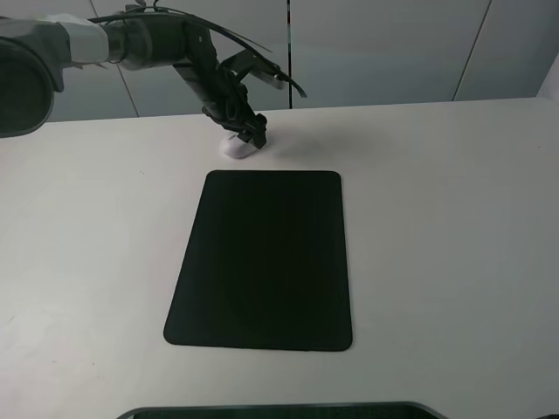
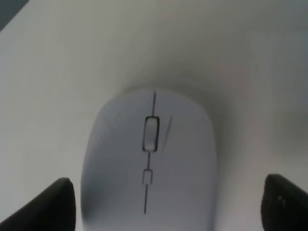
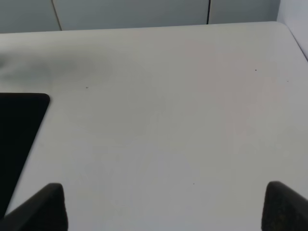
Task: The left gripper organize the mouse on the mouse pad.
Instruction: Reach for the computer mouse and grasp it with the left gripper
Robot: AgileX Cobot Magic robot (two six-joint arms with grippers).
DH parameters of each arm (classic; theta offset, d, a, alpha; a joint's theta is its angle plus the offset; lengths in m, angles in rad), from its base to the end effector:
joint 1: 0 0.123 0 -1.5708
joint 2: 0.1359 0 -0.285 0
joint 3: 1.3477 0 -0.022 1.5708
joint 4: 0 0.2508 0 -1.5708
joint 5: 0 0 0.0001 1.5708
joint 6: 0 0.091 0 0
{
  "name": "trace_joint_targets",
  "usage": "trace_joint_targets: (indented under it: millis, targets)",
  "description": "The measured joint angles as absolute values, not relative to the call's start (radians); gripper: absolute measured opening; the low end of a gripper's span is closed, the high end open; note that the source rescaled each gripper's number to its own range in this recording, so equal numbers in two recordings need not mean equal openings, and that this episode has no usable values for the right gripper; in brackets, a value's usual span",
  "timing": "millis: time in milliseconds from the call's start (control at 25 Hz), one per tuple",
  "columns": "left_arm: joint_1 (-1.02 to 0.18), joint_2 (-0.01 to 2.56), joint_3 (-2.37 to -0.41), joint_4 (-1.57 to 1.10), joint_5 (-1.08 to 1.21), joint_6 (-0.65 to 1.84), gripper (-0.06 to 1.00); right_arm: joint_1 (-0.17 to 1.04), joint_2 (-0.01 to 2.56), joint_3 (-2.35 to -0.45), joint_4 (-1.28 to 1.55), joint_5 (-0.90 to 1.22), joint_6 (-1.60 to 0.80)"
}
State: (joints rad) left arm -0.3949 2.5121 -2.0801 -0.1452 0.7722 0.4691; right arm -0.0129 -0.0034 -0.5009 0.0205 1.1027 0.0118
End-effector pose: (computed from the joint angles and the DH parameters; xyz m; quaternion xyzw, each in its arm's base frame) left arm 0.4898 -0.2141 0.1128 0.3712 0.8990 -0.0526 0.2265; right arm -0.0072 0.0018 0.2742 0.0100 0.8628 0.0099 0.5053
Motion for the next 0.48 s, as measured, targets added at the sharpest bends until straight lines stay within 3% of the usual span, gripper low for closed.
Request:
trace_joint_targets:
  millis: [480]
  targets:
    - [-0.391, 2.526, -2.084, -0.109, 0.756, 0.452, 0.96, -0.013, -0.003, -0.501, 0.021, 1.103, 0.012]
